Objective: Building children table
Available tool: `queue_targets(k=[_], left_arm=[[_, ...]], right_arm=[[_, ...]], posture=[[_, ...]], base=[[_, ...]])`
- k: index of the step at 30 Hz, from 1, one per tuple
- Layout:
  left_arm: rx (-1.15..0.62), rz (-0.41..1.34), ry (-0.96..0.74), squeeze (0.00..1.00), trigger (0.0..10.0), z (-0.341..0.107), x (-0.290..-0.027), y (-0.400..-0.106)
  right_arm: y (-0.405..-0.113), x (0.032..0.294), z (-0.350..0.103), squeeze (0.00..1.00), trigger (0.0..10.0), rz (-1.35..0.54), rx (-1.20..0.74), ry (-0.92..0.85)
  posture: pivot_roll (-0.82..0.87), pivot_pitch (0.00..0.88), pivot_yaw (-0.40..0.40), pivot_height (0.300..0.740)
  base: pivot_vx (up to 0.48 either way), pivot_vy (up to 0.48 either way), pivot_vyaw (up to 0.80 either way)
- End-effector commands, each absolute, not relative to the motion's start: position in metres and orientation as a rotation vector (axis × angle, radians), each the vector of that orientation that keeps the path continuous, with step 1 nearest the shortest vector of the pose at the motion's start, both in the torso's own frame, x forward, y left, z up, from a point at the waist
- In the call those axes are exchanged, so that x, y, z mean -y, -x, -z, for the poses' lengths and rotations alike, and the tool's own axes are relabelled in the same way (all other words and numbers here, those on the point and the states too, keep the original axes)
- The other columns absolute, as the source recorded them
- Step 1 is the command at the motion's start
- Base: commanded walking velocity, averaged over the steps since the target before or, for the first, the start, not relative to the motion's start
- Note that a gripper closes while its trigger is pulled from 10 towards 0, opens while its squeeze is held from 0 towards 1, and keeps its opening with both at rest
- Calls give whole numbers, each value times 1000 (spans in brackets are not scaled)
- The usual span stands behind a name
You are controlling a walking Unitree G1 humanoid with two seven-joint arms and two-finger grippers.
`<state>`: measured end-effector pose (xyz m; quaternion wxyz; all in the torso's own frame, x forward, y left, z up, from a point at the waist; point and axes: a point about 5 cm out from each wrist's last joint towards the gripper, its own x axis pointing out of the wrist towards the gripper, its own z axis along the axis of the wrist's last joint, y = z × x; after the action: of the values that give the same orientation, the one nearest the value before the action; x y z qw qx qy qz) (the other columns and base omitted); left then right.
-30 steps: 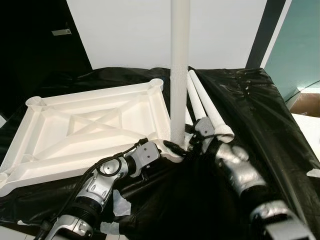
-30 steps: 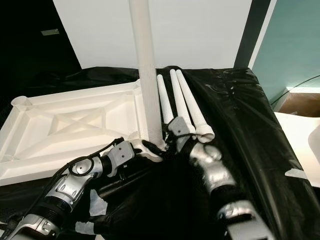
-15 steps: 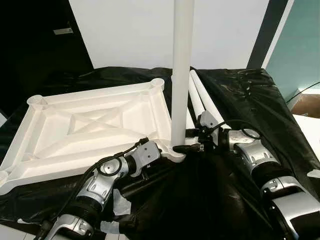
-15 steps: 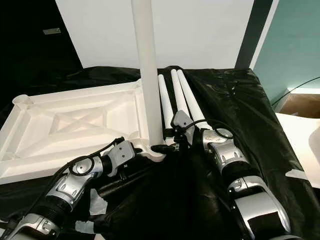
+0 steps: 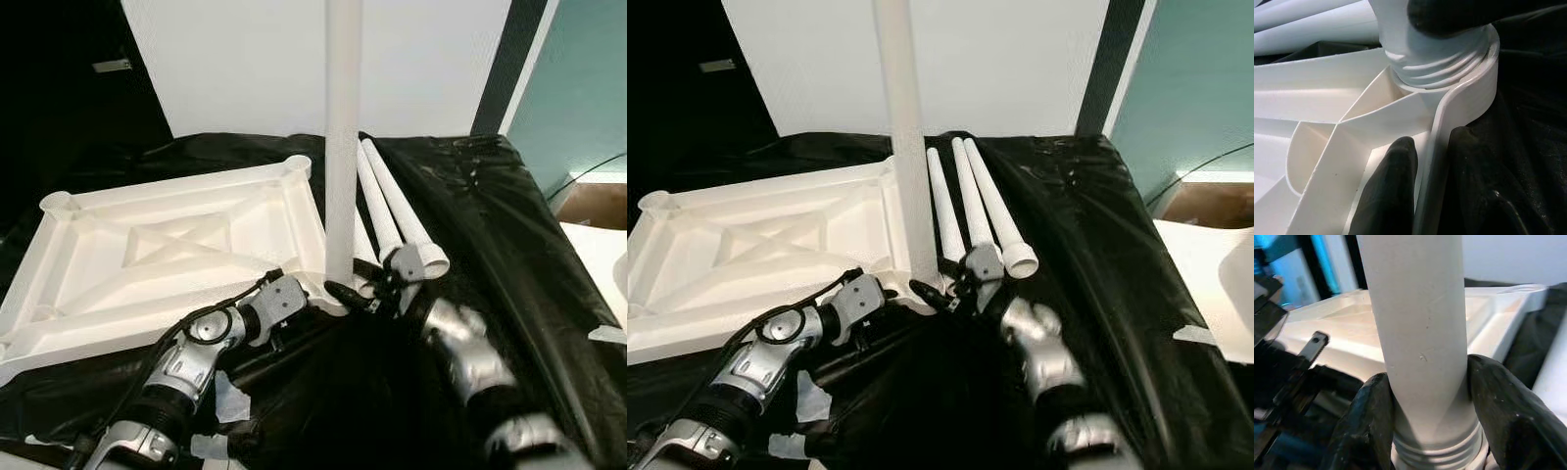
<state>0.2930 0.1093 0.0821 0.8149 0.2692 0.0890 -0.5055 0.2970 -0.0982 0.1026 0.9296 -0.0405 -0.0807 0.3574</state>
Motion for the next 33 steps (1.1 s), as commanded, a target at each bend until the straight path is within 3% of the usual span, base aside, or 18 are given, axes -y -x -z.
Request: queue_targets(k=[1, 6, 11, 12, 13, 14, 17, 18, 20, 21, 26, 27, 28, 29, 30, 31, 32, 33], left_arm=[[-368, 1187, -564, 0, 10000, -43, -107, -266], [-366, 1192, -566, 0, 10000, -44, -106, -267], [-367, 1194, -566, 0, 10000, -44, -106, -267], [-366, 1195, -566, 0, 10000, -43, -105, -267], [-366, 1195, -566, 0, 10000, -43, -105, -267], [-366, 1195, -566, 0, 10000, -44, -105, -267], [-366, 1195, -566, 0, 10000, -44, -105, -267], [-367, 1196, -566, 0, 10000, -44, -105, -266], [-368, 1196, -566, 0, 10000, -44, -105, -266], [-369, 1195, -567, 0, 10000, -44, -106, -266], [-368, 1192, -569, 0, 10000, -44, -106, -268], [-367, 1190, -569, 0, 10000, -44, -105, -269], [-367, 1190, -569, 0, 10000, -44, -105, -269], [-365, 1189, -570, 0, 10000, -44, -105, -269], [-363, 1187, -570, 0, 10000, -45, -105, -270], [-363, 1187, -570, 0, 10000, -45, -105, -270], [-360, 1182, -570, 0, 10000, -46, -105, -270], [-360, 1182, -570, 0, 10000, -46, -105, -270]], right_arm=[[-307, 121, -116, 0, 0, -532, 208, 83], [-303, 120, -122, 0, 0, -413, 245, 59], [-303, 118, -121, 0, 0, -411, 241, 94], [-301, 114, -120, 0, 4039, -431, 238, 99], [-299, 111, -120, 0, 4039, -445, 235, 102], [-298, 108, -121, 1000, 10000, -472, 233, 86], [-298, 106, -122, 1000, 10000, -488, 231, 74], [-304, 101, -127, 667, 10000, -607, 220, 97], [-306, 100, -128, 667, 10000, -652, 213, 104], [-309, 99, -131, 0, 10000, -693, 210, 111], [-321, 102, -136, 0, 10000, -846, 166, 156], [-324, 104, -135, 0, 8941, -910, 132, 174], [-324, 104, -135, 0, 8941, -910, 132, 174], [-326, 106, -132, 0, 8275, -975, 70, 180], [-328, 110, -129, 0, 3176, -1030, 14, 197], [-328, 110, -129, 0, 3176, -1030, 14, 197], [-330, 116, -126, 0, 0, -1112, -60, 207], [-330, 116, -126, 0, 0, -1112, -60, 207]], posture=[[83, 0, 23, 740], [79, 0, 24, 740], [79, 0, 25, 740], [80, 0, 25, 740], [80, 0, 25, 740], [80, 0, 25, 740], [80, 0, 25, 740], [80, 0, 24, 740], [80, 0, 24, 740], [80, 0, 24, 740], [81, 0, 20, 740], [81, 0, 19, 740], [81, 0, 19, 740], [82, 0, 17, 740], [88, 0, 15, 740], [88, 0, 15, 740], [88, 0, 15, 740], [88, 0, 15, 740]], base=[[0, 0, 0], [0, 0, 0], [0, 0, 0], [0, 0, 0], [0, 0, 0], [0, 0, 0], [0, 0, 0], [0, 0, 0], [0, 0, 0], [0, 0, 0], [0, 0, 0], [0, 0, 0], [0, 0, 0], [0, 0, 0], [0, 0, 0], [0, 0, 0], [0, 0, 0], [0, 0, 0]])
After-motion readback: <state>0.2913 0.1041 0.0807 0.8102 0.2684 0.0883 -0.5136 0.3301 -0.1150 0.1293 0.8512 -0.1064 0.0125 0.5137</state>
